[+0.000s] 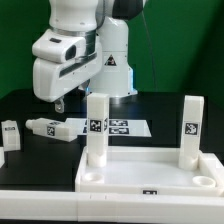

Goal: Assemble desk

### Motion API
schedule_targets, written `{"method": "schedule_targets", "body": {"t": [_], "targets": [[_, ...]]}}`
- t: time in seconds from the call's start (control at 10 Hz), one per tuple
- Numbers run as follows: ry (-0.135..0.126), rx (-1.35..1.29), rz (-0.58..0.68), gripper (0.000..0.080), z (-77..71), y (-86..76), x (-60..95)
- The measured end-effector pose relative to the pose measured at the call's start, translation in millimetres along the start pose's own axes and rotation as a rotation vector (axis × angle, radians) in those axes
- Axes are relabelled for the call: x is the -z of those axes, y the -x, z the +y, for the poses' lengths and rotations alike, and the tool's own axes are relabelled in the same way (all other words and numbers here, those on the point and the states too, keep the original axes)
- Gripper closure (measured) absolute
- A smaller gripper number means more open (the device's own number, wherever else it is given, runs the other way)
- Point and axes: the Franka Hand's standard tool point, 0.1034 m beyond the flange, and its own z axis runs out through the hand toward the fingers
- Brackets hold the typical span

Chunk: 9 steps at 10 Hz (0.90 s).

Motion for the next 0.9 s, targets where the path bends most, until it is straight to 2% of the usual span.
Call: {"method": "schedule_targets", "body": {"t": [0.3, 0.4, 0.5, 0.7, 0.9], "targets": [[0.005, -0.021, -0.048, 0.015, -2.4, -4.9, -1.4], [0.044, -0.012, -0.115, 0.015, 2.0, -8.9, -0.9], [0.062, 0.024, -0.164, 0.015, 4.6, -8.8, -2.0], [0.048, 0.018, -0.26, 0.015, 1.4, -11.4, -4.6], [0.042, 0.043, -0.272, 0.015, 0.5, -15.5, -6.7]]}}
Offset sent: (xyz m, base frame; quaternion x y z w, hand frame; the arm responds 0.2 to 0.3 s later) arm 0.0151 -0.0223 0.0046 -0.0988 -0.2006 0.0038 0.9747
